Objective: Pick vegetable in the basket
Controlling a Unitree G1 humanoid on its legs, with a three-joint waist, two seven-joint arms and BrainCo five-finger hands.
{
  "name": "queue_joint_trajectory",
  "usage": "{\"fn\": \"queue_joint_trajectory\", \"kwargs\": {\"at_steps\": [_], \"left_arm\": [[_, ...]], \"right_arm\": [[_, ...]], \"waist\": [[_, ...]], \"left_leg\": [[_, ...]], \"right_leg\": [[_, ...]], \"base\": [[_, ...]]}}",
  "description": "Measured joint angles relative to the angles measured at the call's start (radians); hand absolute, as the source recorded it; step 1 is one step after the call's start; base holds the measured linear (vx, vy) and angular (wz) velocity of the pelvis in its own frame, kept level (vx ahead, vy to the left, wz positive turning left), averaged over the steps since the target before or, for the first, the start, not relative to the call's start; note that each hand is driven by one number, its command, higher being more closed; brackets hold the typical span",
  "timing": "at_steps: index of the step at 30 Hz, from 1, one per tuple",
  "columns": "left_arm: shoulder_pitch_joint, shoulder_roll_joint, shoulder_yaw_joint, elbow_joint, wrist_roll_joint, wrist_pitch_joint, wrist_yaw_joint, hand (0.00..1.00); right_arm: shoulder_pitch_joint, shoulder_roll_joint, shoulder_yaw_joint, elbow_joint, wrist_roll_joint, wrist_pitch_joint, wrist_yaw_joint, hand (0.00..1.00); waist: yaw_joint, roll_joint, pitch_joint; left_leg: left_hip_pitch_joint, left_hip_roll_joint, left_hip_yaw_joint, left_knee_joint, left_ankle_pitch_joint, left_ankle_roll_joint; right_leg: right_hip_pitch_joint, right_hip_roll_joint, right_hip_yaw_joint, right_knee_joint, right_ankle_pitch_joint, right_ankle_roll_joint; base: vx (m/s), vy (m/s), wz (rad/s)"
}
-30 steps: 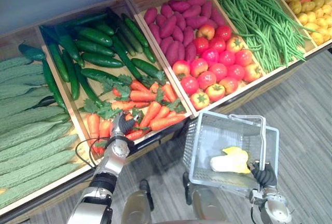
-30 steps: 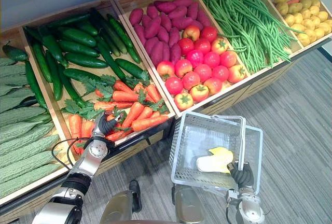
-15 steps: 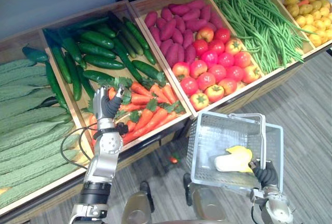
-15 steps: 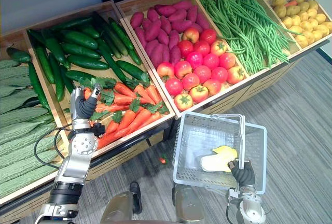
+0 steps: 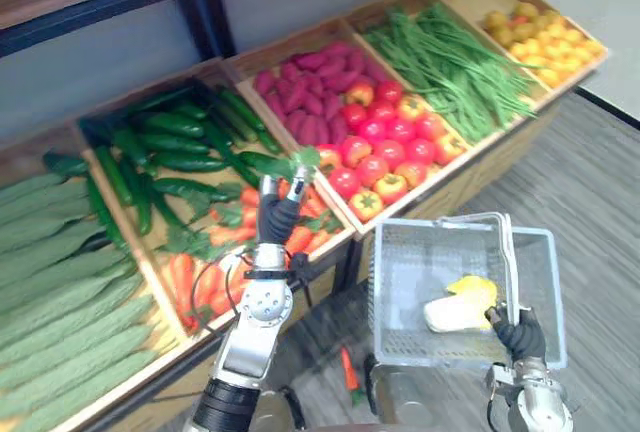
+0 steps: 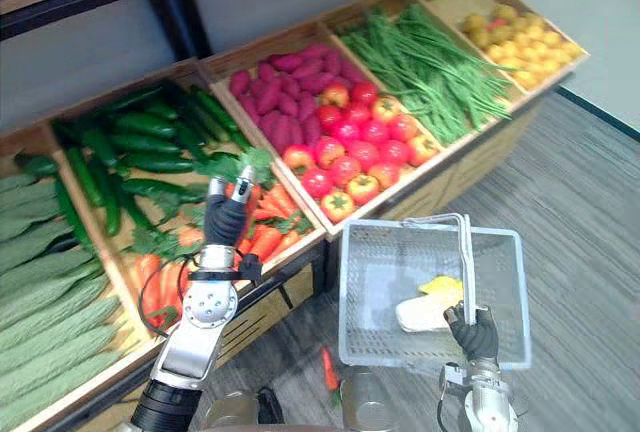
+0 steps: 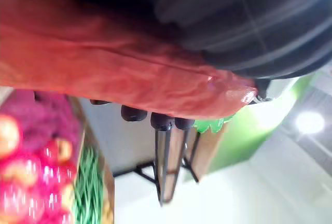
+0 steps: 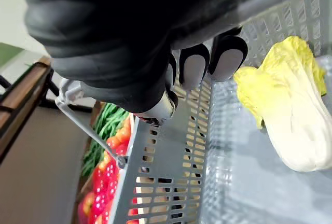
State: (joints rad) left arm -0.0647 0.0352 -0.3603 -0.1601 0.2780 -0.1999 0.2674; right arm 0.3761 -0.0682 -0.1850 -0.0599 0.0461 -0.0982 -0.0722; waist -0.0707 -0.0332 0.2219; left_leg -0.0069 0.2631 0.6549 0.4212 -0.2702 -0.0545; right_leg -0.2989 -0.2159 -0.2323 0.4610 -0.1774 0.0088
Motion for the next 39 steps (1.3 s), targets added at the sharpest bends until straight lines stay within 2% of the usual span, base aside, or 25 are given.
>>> {"fn": "queue_joint_trajectory", "kwargs": {"at_steps": [1,2,3,4,6,7,8,9,10,11,12,13,14,16,17,18,19,21,23,28,35,36,39], "left_arm": [[-0.003,0.001,-0.006,0.020,-0.001,-0.005,-0.006,1.00],[-0.009,0.003,-0.019,0.064,-0.002,-0.005,-0.014,1.00],[-0.015,0.004,-0.028,0.090,-0.002,-0.005,-0.020,1.00],[-0.027,0.004,-0.050,0.140,-0.002,-0.005,-0.033,1.00],[-0.052,-0.002,-0.107,0.190,-0.006,-0.004,-0.055,1.00],[-0.060,-0.004,-0.125,0.194,-0.009,-0.004,-0.063,1.00],[-0.086,-0.011,-0.149,0.208,-0.011,-0.005,-0.071,1.00],[-0.122,-0.025,-0.160,0.231,-0.012,-0.005,-0.072,1.00],[-0.137,-0.032,-0.159,0.241,-0.015,-0.005,-0.071,1.00],[-0.157,-0.037,-0.157,0.257,-0.032,-0.006,-0.070,1.00],[-0.164,-0.042,-0.157,0.257,-0.032,-0.008,-0.068,1.00],[-0.160,-0.044,-0.158,0.257,-0.032,-0.013,-0.064,1.00],[-0.157,-0.044,-0.161,0.264,-0.031,-0.015,-0.063,1.00],[-0.151,-0.042,-0.161,0.279,-0.031,-0.016,-0.062,1.00],[-0.151,-0.040,-0.161,0.284,-0.031,-0.016,-0.057,1.00],[-0.148,-0.039,-0.158,0.292,-0.030,-0.018,-0.047,1.00],[-0.142,-0.038,-0.160,0.299,-0.030,-0.016,-0.044,1.00],[-0.151,-0.040,-0.176,0.313,-0.030,-0.015,-0.044,1.00],[-0.151,-0.039,-0.188,0.323,-0.029,-0.015,-0.044,1.00],[-0.162,-0.041,-0.231,0.425,-0.016,-0.007,-0.045,1.00],[-0.194,-0.037,-0.227,0.586,0.024,0.022,-0.030,1.00],[-0.206,-0.035,-0.225,0.630,0.041,0.032,-0.025,0.00],[-0.217,-0.031,-0.211,0.703,0.051,0.047,-0.019,0.00]], "right_arm": [[-0.013,-0.001,0.014,0.005,0.000,0.000,0.000,1.00],[-0.044,-0.009,0.038,0.017,-0.010,0.000,0.000,1.00],[-0.060,-0.016,0.050,0.025,-0.019,0.000,0.000,1.00],[-0.089,-0.033,0.066,0.047,-0.024,0.000,0.001,1.00],[-0.128,-0.079,0.074,0.079,-0.031,0.000,0.001,1.00],[-0.139,-0.092,0.078,0.090,-0.031,0.000,0.002,1.00],[-0.152,-0.108,0.087,0.105,-0.032,0.000,0.002,1.00],[-0.158,-0.119,0.087,0.109,-0.032,0.000,0.002,1.00],[-0.159,-0.125,0.087,0.109,-0.032,0.000,0.002,1.00],[-0.168,-0.136,0.105,0.110,-0.032,0.000,-0.003,1.00],[-0.173,-0.142,0.110,0.111,-0.032,0.000,-0.009,1.00],[-0.188,-0.147,0.121,0.111,-0.031,0.000,-0.014,1.00],[-0.204,-0.147,0.135,0.111,-0.030,0.000,-0.014,1.00],[-0.220,-0.146,0.159,0.111,-0.026,-0.001,-0.016,1.00],[-0.232,-0.146,0.175,0.109,-0.017,-0.005,-0.021,1.00],[-0.241,-0.141,0.182,0.108,-0.016,-0.007,-0.024,1.00],[-0.237,-0.139,0.184,0.103,-0.016,-0.007,-0.025,1.00],[-0.232,-0.128,0.200,0.084,-0.016,-0.007,-0.026,1.00],[-0.229,-0.120,0.211,0.083,-0.016,-0.007,-0.025,1.00],[-0.219,-0.095,0.295,0.050,0.003,-0.003,0.009,1.00],[-0.219,-0.087,0.396,-0.007,0.046,-0.001,0.053,1.00],[-0.222,-0.086,0.419,-0.007,0.063,-0.001,0.055,1.00],[-0.220,-0.086,0.455,-0.008,0.100,-0.001,0.055,1.00]], "waist": [[0.000,-0.002,-0.003],[-0.004,-0.003,-0.005],[-0.008,-0.002,-0.005],[-0.027,0.005,-0.011],[-0.057,0.048,-0.030],[-0.059,0.055,-0.032],[-0.058,0.060,-0.036],[-0.065,0.061,-0.037],[-0.070,0.061,-0.036],[-0.078,0.061,-0.036],[-0.078,0.061,-0.036],[-0.072,0.054,-0.032],[-0.066,0.064,-0.036],[-0.048,0.067,-0.039],[-0.047,0.085,-0.036],[-0.038,0.105,-0.034],[-0.033,0.103,-0.035],[-0.049,0.093,-0.029],[-0.053,0.092,-0.029],[-0.056,0.092,-0.031],[-0.053,0.085,-0.034],[-0.055,0.082,-0.035],[-0.057,0.074,-0.036]], "left_leg": [[0.014,0.009,0.038,-0.002,-0.006,-0.004],[0.045,0.029,0.094,0.000,-0.019,-0.028],[0.058,0.035,0.114,0.002,-0.023,-0.046],[0.082,0.047,0.153,0.000,-0.028,-0.063],[0.112,0.076,0.177,-0.005,-0.014,-0.063],[0.122,0.087,0.170,0.010,-0.007,-0.052],[0.129,0.109,0.135,0.062,0.015,-0.019],[0.122,0.124,0.067,0.134,0.069,0.000],[0.117,0.123,0.026,0.167,0.091,0.000],[0.094,0.080,-0.090,0.214,0.070,-0.021],[0.079,0.053,-0.146,0.222,0.052,-0.023],[0.043,-0.003,-0.235,0.223,0.012,-0.019],[0.000,-0.043,-0.304,0.208,-0.021,-0.008],[-0.045,-0.094,-0.378,0.135,-0.025,-0.001],[-0.073,-0.129,-0.452,0.000,-0.004,-0.011],[-0.052,-0.138,-0.485,-0.076,0.060,-0.014],[-0.031,-0.146,-0.470,-0.087,0.059,-0.014],[0.004,-0.176,-0.476,-0.115,0.061,-0.008],[0.030,-0.186,-0.458,-0.154,0.071,0.007],[0.101,-0.210,-0.428,-0.280,0.111,0.016],[0.107,-0.211,-0.421,-0.319,0.145,0.014],[0.105,-0.210,-0.421,-0.323,0.149,0.013],[0.104,-0.211,-0.420,-0.351,0.164,0.015]], "right_leg": [[-0.004,-0.029,-0.071,0.014,-0.009,-0.015],[-0.005,-0.064,-0.160,0.028,-0.006,-0.016],[-0.005,-0.064,-0.174,0.021,0.018,-0.015],[-0.015,-0.030,-0.139,0.010,0.067,-0.011],[-0.023,0.042,-0.092,-0.011,0.063,-0.023],[-0.022,0.058,-0.072,-0.010,0.064,-0.025],[-0.014,0.088,-0.040,-0.004,0.062,-0.030],[0.011,0.106,-0.009,-0.020,0.061,-0.033],[0.032,0.110,0.006,-0.037,0.061,-0.033],[0.079,0.111,0.047,-0.074,0.061,-0.032],[0.093,0.111,0.066,-0.085,0.062,-0.031],[0.114,0.117,0.112,-0.108,0.062,-0.030],[0.130,0.129,0.158,-0.130,0.058,-0.035],[0.141,0.142,0.224,-0.140,0.059,-0.030],[0.141,0.163,0.264,-0.125,0.045,-0.007],[0.137,0.193,0.322,-0.091,0.031,0.025],[0.145,0.195,0.350,-0.096,0.036,0.036],[0.162,0.185,0.401,-0.132,0.055,0.061],[0.173,0.181,0.429,-0.156,0.066,0.066],[0.193,0.178,0.481,-0.209,0.076,0.073],[0.192,0.183,0.488,-0.254,0.104,0.063],[0.192,0.184,0.490,-0.266,0.112,0.062],[0.191,0.184,0.495,-0.299,0.135,0.063]], "base": [[0.04,-0.078,-1.86],[0.07,-0.087,-1.42],[0.10,-0.111,-1.63],[0.14,-0.135,-1.19],[0.23,-0.160,-1.14],[0.27,-0.141,-1.25],[0.26,-0.140,-1.15],[0.26,-0.134,-1.03],[0.28,-0.094,-0.84],[0.21,-0.022,-0.66],[0.20,0.037,-0.94],[0.11,0.102,-1.02],[0.12,0.161,-1.09],[0.08,0.183,-1.08],[0.03,0.222,-1.39],[0.05,0.222,-1.21],[0.10,0.201,-0.86],[0.18,0.185,-0.42],[0.13,0.130,-0.31],[0.08,0.058,-0.29],[0.02,0.007,-0.06],[-0.03,0.006,-0.06],[-0.04,0.013,-0.05]]}}
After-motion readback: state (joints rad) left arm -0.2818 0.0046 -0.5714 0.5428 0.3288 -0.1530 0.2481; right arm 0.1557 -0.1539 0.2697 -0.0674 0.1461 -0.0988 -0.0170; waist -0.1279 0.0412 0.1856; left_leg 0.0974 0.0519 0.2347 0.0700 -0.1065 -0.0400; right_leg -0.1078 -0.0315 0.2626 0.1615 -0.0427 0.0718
